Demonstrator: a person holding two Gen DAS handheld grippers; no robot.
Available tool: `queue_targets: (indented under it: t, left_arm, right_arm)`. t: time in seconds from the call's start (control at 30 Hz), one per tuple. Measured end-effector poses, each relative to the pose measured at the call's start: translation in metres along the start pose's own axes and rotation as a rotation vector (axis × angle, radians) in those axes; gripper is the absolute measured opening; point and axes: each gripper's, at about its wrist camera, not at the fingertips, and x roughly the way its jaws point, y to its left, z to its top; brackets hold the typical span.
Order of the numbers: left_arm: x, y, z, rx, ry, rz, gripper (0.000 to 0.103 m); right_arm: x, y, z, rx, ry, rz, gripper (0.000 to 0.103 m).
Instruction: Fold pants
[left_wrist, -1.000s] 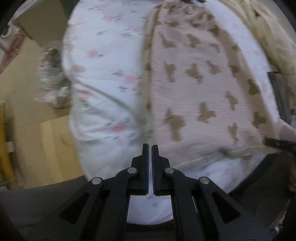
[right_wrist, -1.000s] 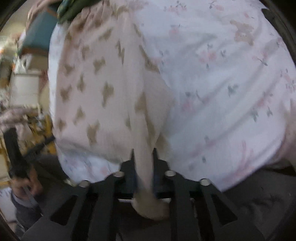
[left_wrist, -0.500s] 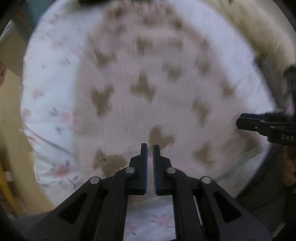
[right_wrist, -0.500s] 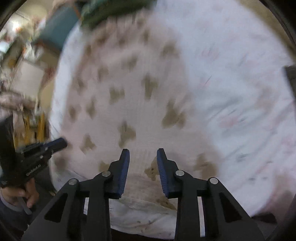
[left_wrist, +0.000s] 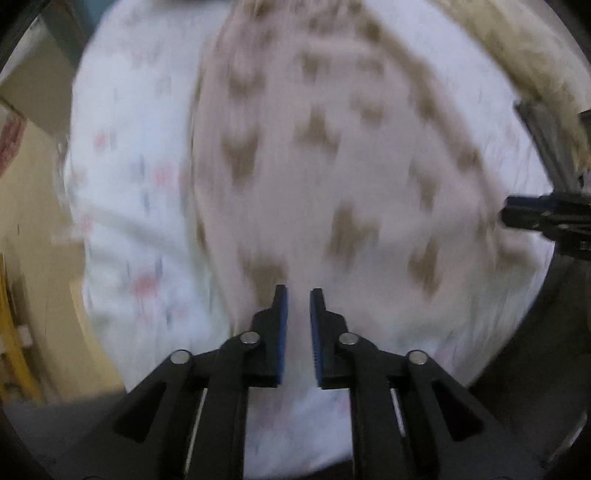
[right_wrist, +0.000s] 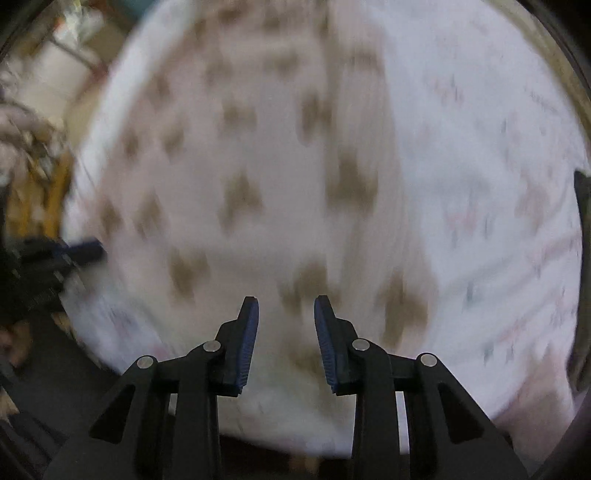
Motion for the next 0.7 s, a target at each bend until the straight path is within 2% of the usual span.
queue_targets:
  t: [0.07,0.1,0.13,0.2,0.23,0.27,0.37,0.43,0.5,0.6,0.7]
  left_arm:
    - [0.004,-0.004,0.022,0.032,-0.056,0.035,0.016]
    - [0.010,-0.002,0.028,0.032,-0.048,0.059,0.016]
    - [0.020,0.004,0.033,0.025,-0.028,0.081,0.016]
    - [0.042,0.024,0.040,-0.028,0.067,0.155,0.016]
    - [0.047,0.038,0.039,-0.070,0.106,0.153,0.017]
    - [0.044,0.054,0.039,-0.137,0.116,0.103,0.018]
    - [0.023,0.075,0.043,-0.241,0.134,0.094,0.017]
    - [0.003,0.082,0.056,-0.260,0.085,0.024,0.018]
    - [-0.016,0.083,0.081,-0.241,0.001,0.027,0.018]
    - [-0.032,0.078,0.128,-0.192,-0.098,0.027,0.018]
    - [-0.027,0.066,0.184,-0.129,-0.165,-0.039,0.018]
  right_arm:
    - [0.010,-0.007,0.013,0.038,-0.003,0.024,0.033]
    - [0.024,-0.014,0.021,0.051,0.023,0.008,0.033]
    - [0.034,-0.019,0.027,0.064,0.051,-0.021,0.033]
    - [0.049,-0.038,0.031,0.118,0.118,-0.094,0.033]
    - [0.050,-0.045,0.031,0.141,0.130,-0.086,0.032]
    - [0.046,-0.051,0.032,0.169,0.129,-0.059,0.032]
    - [0.019,-0.056,0.039,0.156,0.075,-0.109,0.035]
    - [-0.004,-0.054,0.054,0.136,-0.006,-0.038,0.035]
    - [-0.021,-0.056,0.073,0.137,-0.075,0.058,0.035]
    - [-0.040,-0.061,0.112,0.086,-0.193,0.052,0.035]
    - [-0.037,-0.066,0.145,0.092,-0.244,0.112,0.031]
